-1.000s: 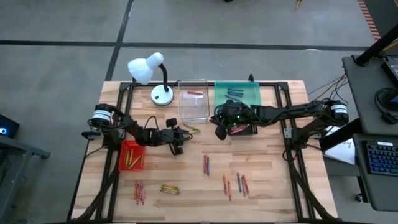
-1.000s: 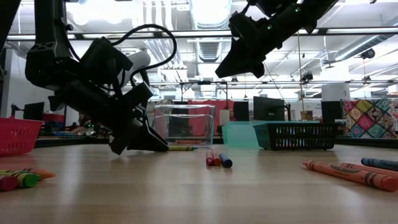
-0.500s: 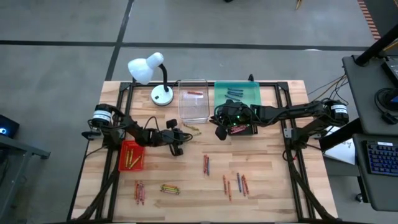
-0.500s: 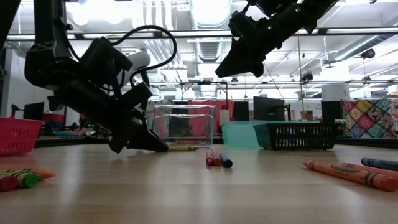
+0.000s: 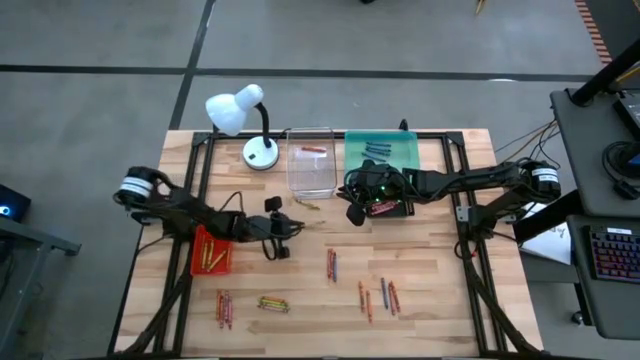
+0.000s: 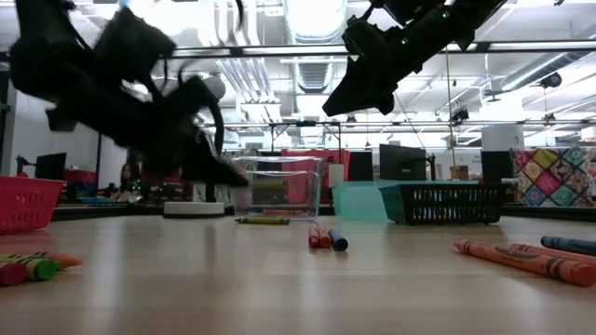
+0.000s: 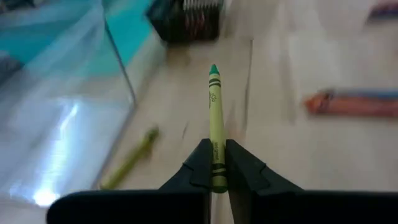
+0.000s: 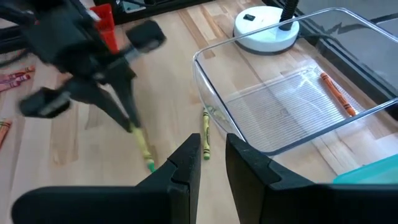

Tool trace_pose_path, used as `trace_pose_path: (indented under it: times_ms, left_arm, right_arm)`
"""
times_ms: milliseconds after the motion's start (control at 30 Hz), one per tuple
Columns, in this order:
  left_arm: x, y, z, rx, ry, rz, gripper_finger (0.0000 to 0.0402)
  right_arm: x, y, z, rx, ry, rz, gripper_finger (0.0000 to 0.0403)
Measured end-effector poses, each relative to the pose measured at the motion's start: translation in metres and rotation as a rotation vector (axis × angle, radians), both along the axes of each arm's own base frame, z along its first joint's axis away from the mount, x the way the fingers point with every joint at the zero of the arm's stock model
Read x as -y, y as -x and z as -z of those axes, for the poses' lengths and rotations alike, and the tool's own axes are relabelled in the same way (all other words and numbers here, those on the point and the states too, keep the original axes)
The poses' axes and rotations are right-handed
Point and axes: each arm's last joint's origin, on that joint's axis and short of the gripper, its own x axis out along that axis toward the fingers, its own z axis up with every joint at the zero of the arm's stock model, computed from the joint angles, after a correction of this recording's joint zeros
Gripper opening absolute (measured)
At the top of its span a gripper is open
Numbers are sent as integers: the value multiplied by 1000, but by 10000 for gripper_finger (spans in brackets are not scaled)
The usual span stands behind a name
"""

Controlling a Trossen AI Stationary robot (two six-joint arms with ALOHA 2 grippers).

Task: Sort crayons
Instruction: Put the green crayon into the orange bin

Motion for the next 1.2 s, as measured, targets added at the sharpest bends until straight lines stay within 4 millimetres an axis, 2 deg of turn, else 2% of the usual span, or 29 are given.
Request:
trace_pose_path:
  times_ms: [167, 333, 433, 533, 633, 767, 867, 1000, 1200]
  left_arm:
    - [22, 3, -44, 144, 17, 8, 1]
    - [53, 11, -95, 167, 25, 50, 0]
    - [66, 17, -124, 74, 45, 65, 0]
    - [68, 29, -147, -101, 134, -26, 0]
    - [66, 47, -159, -304, 196, -188, 0]
    - [66, 71, -175, -474, 243, -393, 0]
    - [68, 85, -180, -620, 327, -509, 0]
    - [81, 98, -173, -687, 446, -616, 0]
    - [111, 114, -156, -814, 486, -714, 0]
  right_arm:
    - [-1, 1, 1, -11, -20, 7, 66]
    - [-6, 3, 5, -61, -40, 1, 66]
    - [-8, 4, 7, -84, -46, -3, 66]
    - [-13, 6, 10, -119, -73, 2, 66]
    - [-19, 8, 12, -150, -67, -23, 66]
    - [-21, 8, 13, -165, -67, -28, 66]
    - [-21, 9, 14, -167, -74, -21, 66]
    - [-21, 9, 14, -171, -83, -16, 66]
    - [-22, 8, 16, -174, -96, -8, 66]
